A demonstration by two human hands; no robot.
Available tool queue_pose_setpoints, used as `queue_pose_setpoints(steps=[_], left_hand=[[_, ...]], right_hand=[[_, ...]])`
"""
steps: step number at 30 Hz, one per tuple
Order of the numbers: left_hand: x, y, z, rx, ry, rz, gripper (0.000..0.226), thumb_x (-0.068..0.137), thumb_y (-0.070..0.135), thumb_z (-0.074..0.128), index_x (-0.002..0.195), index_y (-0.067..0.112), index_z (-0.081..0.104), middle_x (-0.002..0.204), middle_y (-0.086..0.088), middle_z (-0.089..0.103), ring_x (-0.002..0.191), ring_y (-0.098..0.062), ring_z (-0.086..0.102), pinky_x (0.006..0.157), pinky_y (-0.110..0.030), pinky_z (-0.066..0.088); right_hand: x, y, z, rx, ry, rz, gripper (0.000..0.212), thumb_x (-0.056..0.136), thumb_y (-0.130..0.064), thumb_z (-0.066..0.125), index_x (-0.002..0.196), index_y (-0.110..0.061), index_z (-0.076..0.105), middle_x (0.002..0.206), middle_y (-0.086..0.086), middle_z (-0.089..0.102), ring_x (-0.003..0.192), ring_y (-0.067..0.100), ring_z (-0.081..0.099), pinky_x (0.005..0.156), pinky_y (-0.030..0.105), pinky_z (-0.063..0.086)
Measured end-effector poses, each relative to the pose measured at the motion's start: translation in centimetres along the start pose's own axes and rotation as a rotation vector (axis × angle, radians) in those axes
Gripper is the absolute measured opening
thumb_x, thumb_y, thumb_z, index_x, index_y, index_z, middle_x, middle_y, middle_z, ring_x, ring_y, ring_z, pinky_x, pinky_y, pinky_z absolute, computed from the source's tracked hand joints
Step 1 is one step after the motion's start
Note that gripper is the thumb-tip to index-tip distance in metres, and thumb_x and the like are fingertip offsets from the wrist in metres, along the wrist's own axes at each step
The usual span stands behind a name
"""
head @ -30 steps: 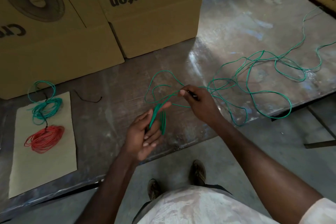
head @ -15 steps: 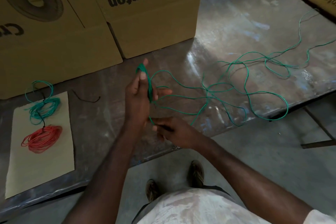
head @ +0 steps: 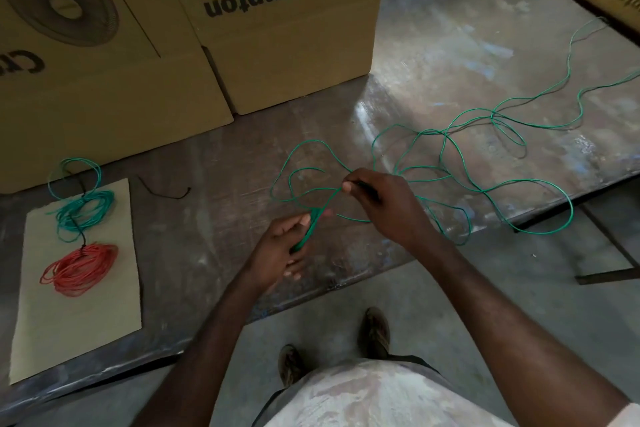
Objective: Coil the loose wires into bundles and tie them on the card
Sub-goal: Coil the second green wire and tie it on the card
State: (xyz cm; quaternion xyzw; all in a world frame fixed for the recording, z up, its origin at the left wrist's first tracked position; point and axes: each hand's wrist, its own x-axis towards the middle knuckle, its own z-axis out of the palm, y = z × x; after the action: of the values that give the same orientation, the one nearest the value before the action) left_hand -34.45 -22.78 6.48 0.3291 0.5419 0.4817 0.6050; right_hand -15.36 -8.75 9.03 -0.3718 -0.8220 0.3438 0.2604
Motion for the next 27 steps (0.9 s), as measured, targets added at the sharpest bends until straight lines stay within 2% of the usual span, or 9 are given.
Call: queue_pose_setpoints(steps=[6, 8, 12, 15, 17, 19, 21, 24, 27], left_hand=[[-1.0, 4.5, 3.2, -0.473, -0.168, 0.128, 0.049, 0.114, 0.026, 0.031, 0.155, 0.008, 0.051, 0.050, -0.002, 0.020, 0.035, -0.009, 0.035, 0.053, -0.031, 0.056], [-0.6, 5.6, 3.7, -0.565, -0.118, 0.197, 0.051, 0.113, 0.029, 0.032, 0.157, 0.008, 0.048, 0.048, -0.001, 0.034, 0.043, -0.012, 0.053, 0.068, -0.038, 0.063], [1.0, 7.7, 3.7, -0.610, 0.012, 0.327, 0.053, 0.111, 0.034, 0.039, 0.160, 0.013, 0.044, 0.065, -0.009, 0.066, 0.080, -0.029, 0.079, 0.088, -0.045, 0.063], [2.6, 8.8, 3.1, -0.400, 0.210, 0.452, 0.047, 0.116, 0.031, 0.038, 0.158, 0.011, 0.045, 0.082, -0.018, 0.070, 0.097, -0.046, 0.073, 0.094, -0.055, 0.061], [3.5, 9.5, 2.2, -0.117, 0.394, 0.524, 0.040, 0.117, 0.030, 0.036, 0.141, 0.008, 0.058, 0.088, -0.017, 0.075, 0.097, -0.043, 0.076, 0.093, -0.057, 0.062], [3.9, 9.8, 1.1, 0.250, 0.553, 0.557, 0.038, 0.117, 0.033, 0.036, 0.116, 0.006, 0.063, 0.086, -0.001, 0.079, 0.088, -0.022, 0.080, 0.088, -0.049, 0.064], [4.0, 9.7, -0.6, 0.577, 0.636, 0.530, 0.035, 0.117, 0.034, 0.036, 0.116, 0.009, 0.060, 0.079, 0.020, 0.073, 0.078, 0.003, 0.074, 0.081, -0.025, 0.060], [3.5, 7.8, -3.5, 0.840, 0.595, 0.404, 0.032, 0.116, 0.039, 0.035, 0.116, 0.019, 0.060, 0.069, 0.013, 0.067, 0.069, 0.003, 0.070, 0.069, -0.027, 0.050], [2.5, 4.9, -4.0, 0.790, 0.334, 0.252, 0.033, 0.116, 0.037, 0.041, 0.094, 0.024, 0.063, 0.054, 0.001, 0.062, 0.048, -0.013, 0.062, 0.056, -0.034, 0.050]], right_hand=[[-1.1, 0.0, 3.5, 0.220, 0.083, 0.127, 0.014, 0.108, -0.021, 0.059, 0.102, -0.015, 0.071, 0.082, -0.011, 0.067, 0.074, 0.005, 0.060, 0.067, 0.029, 0.045], [-1.5, -0.4, 4.2, 0.270, 0.011, 0.111, 0.018, 0.107, -0.012, 0.056, 0.115, -0.016, 0.071, 0.082, -0.021, 0.067, 0.072, -0.002, 0.060, 0.069, 0.020, 0.044], [-1.9, -1.5, 5.1, 0.221, -0.163, 0.046, 0.046, 0.092, -0.003, 0.044, 0.124, -0.028, 0.067, 0.070, -0.010, 0.067, 0.058, 0.004, 0.059, 0.064, 0.018, 0.045], [-2.6, -2.6, 5.4, 0.242, -0.294, -0.016, 0.047, 0.102, -0.003, 0.046, 0.146, -0.016, 0.058, 0.071, -0.005, 0.066, 0.057, 0.001, 0.058, 0.065, 0.008, 0.041], [-3.4, -3.3, 5.3, 0.231, -0.337, -0.094, 0.047, 0.106, -0.017, 0.049, 0.152, -0.023, 0.054, 0.071, -0.008, 0.065, 0.059, 0.002, 0.054, 0.067, 0.016, 0.045], [-3.9, -4.1, 4.9, 0.245, -0.364, -0.142, 0.043, 0.107, -0.024, 0.052, 0.150, -0.024, 0.058, 0.070, -0.019, 0.059, 0.060, 0.001, 0.051, 0.068, 0.024, 0.046], [-4.2, -4.7, 4.2, 0.203, -0.388, -0.158, 0.036, 0.107, -0.020, 0.059, 0.142, -0.018, 0.064, 0.066, -0.028, 0.056, 0.057, -0.003, 0.051, 0.066, 0.018, 0.041], [-3.5, -4.9, 3.3, 0.102, -0.308, -0.157, 0.023, 0.105, -0.020, 0.062, 0.125, -0.017, 0.074, 0.066, -0.022, 0.061, 0.058, -0.005, 0.055, 0.063, 0.021, 0.043], [-1.6, -4.1, 2.1, 0.044, -0.086, -0.130, 0.017, 0.104, -0.024, 0.062, 0.114, -0.019, 0.076, 0.089, -0.007, 0.076, 0.074, 0.004, 0.066, 0.071, 0.030, 0.053]])
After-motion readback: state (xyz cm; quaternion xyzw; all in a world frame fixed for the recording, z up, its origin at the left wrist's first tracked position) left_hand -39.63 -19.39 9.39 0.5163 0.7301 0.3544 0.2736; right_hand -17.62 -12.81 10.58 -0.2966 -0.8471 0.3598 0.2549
